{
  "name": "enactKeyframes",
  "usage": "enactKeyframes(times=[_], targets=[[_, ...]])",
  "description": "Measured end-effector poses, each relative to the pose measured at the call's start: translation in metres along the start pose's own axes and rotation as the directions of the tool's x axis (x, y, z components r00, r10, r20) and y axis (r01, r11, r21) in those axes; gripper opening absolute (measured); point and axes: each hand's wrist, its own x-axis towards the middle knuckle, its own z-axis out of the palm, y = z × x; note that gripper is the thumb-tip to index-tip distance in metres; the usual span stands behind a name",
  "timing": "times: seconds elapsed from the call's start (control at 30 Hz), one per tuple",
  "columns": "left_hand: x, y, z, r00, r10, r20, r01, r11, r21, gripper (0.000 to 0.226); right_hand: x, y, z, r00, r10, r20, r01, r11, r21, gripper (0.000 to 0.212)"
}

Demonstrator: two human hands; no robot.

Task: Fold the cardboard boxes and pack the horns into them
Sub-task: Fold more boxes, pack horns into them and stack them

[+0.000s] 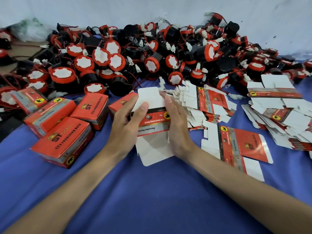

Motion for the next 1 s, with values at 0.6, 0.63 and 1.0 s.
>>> enactKeyframes(times=[0.6, 0.63, 1.0], targets=[[-0.002, -0.007, 0.003, 0.996, 0.021, -0.085, -0.027, 0.997, -0.070, 0.033, 0.004, -0.001, -0.013, 0.959, 0.259, 0.114, -0.273, 0.954, 0.127, 0.024], [-0.002, -0.007, 0.003, 0.996, 0.027, -0.085, -0.031, 0.999, -0.043, 0.030, 0.003, -0.002, -0.014, 0.951, 0.281, 0.129, -0.298, 0.944, 0.141, 0.023], [-0.001, -0.006, 0.004, 0.986, 0.068, -0.151, -0.042, 0.985, 0.169, 0.028, 0.003, -0.004, -0.018, 0.979, 0.152, 0.136, -0.172, 0.973, 0.151, 0.023]])
